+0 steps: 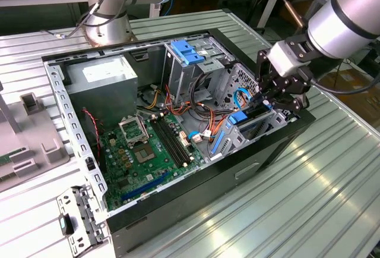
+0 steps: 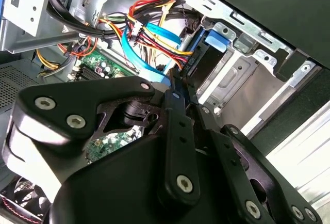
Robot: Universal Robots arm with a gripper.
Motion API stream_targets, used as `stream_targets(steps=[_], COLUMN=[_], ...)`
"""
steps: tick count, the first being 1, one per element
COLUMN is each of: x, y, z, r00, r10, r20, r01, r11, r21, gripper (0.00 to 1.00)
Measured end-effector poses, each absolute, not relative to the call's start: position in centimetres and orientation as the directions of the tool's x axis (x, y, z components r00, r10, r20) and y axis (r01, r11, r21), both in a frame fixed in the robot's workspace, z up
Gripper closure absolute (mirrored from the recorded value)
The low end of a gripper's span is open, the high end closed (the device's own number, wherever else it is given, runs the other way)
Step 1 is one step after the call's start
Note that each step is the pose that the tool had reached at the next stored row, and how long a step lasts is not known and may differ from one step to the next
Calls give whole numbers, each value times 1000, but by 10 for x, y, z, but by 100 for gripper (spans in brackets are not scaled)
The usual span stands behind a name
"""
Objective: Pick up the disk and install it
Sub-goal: 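Insert the second disk wire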
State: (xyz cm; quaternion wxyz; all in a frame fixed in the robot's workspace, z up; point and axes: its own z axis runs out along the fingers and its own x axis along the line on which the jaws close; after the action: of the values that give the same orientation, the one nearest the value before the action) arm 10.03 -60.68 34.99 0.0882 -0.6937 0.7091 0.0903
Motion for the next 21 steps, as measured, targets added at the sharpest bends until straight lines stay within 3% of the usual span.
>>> stream_targets(steps=[21], x=[100], y=[-612], z=[341], r00=[-21], r10=[-968], r20=[-251], r01=[-1000], r11=[20], r21=[6], gripper=[84])
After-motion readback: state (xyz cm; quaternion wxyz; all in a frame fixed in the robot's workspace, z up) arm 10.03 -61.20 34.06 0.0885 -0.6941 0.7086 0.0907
